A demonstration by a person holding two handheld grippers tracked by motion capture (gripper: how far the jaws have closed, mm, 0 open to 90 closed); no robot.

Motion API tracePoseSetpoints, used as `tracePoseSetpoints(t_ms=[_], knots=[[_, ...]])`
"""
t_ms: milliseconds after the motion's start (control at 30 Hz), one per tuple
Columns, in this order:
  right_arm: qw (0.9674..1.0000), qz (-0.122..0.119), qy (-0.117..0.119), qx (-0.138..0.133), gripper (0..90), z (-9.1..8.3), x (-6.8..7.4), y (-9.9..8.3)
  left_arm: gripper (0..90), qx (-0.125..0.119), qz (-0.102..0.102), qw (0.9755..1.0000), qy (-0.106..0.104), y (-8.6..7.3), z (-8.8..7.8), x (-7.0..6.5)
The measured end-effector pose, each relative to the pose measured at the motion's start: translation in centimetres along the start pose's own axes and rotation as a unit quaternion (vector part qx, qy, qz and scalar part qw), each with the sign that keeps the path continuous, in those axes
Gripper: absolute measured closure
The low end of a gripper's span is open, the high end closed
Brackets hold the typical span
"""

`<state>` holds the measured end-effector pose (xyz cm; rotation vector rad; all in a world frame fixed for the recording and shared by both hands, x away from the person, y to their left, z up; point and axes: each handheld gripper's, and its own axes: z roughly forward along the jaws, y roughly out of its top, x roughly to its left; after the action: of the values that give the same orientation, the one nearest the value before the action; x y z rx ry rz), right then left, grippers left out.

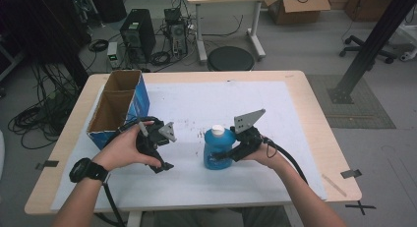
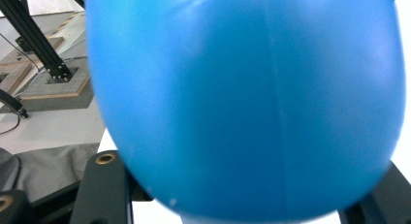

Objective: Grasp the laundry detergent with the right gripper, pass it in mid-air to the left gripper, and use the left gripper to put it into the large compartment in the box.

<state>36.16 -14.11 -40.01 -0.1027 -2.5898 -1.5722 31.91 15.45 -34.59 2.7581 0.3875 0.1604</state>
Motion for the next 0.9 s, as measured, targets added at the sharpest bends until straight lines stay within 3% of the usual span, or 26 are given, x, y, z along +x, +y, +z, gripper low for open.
tracePoseSetpoints(t_ms=[533,900], knots=[[1.0000,-0.007,-0.001,0.004,40.6,-0.1,0.0,0.2,4.7,-0.002,0.003,1.0000,0.003,0.1,-0.3,0.1],[0.9991,-0.013,-0.008,0.040,42.0,0.1,0.1,1.5,4.6,-0.022,0.007,0.9997,0.008,1.0,-2.1,0.2]])
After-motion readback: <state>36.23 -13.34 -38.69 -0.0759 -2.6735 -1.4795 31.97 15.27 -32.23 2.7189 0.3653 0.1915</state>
